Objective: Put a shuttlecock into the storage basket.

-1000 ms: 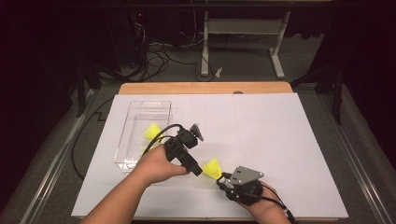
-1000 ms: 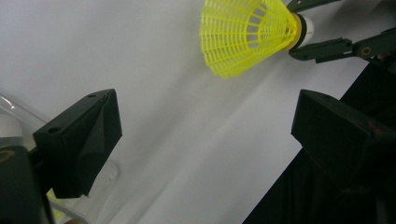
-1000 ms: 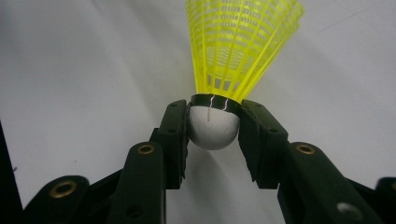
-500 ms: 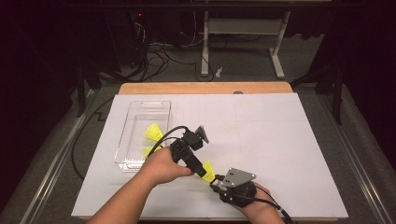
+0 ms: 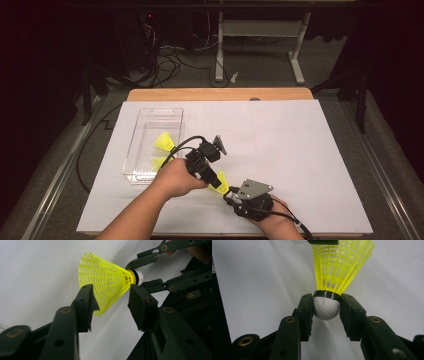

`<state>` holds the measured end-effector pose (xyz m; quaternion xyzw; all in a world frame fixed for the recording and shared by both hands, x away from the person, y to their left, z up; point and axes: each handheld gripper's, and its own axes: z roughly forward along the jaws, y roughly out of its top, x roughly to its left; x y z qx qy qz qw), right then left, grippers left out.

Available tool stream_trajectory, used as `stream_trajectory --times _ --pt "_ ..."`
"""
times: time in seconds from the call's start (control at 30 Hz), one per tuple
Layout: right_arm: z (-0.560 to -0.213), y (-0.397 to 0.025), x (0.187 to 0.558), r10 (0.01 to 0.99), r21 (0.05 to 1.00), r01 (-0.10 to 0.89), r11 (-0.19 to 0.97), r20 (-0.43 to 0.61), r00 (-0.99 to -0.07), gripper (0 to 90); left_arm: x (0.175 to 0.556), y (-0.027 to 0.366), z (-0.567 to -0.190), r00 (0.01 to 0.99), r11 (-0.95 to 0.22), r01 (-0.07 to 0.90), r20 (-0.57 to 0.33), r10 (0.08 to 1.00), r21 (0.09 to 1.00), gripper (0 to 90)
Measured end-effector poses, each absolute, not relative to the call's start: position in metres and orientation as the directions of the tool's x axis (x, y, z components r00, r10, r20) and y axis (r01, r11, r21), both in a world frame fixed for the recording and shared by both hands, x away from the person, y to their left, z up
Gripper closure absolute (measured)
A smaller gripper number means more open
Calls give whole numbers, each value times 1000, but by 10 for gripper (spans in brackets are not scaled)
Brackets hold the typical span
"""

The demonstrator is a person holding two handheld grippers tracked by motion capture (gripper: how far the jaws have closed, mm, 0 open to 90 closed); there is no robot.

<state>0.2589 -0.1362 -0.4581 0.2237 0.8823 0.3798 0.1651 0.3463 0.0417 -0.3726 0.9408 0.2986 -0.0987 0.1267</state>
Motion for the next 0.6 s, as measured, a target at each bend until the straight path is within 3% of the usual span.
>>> stream_trajectory --times 0.6 --pt "-461 -136 261 539 739 290 608 -116 -834 646 347 43 -373 814 -796 569 -279 510 207 891"
